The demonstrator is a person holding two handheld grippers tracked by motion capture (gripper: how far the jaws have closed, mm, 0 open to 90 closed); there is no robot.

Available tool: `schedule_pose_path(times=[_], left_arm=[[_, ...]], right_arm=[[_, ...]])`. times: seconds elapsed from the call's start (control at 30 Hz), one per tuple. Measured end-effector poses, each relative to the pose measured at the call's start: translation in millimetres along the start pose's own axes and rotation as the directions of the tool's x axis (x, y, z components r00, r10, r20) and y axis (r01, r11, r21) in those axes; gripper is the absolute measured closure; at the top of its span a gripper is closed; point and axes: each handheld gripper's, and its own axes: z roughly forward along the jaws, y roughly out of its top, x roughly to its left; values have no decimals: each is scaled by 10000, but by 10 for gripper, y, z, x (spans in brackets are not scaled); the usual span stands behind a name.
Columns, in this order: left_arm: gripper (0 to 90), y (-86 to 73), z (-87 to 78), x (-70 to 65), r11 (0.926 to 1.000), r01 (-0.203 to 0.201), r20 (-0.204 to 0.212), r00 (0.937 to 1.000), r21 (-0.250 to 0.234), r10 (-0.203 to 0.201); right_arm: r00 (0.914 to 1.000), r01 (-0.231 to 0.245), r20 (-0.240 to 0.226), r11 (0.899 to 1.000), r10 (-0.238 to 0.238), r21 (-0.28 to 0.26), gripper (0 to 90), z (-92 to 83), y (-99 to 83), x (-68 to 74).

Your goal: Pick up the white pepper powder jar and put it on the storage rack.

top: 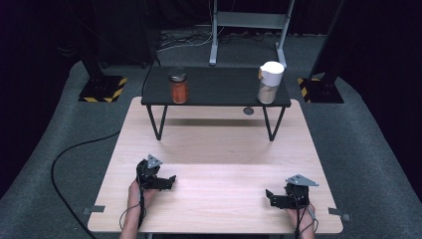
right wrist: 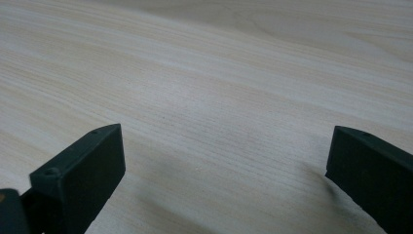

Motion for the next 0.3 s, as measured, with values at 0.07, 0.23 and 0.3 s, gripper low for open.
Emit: schedule_pose_path(times=[0.07, 0.23, 0.3], left_arm=[[26, 0, 0, 0, 10000, -2, 1, 10000, 1, 2], [26, 0, 0, 2, 10000, -13, 16, 10000, -3, 13], [27, -1, -1, 1, 10000, -11, 12, 10000, -8, 11]], right_arm=[[10000, 30, 24, 10000, -31, 8, 0, 1, 2, 5], [10000, 29, 46, 10000, -29, 12, 0, 1, 3, 9], [10000, 43, 53, 10000, -44, 20, 0, 1, 4, 13]])
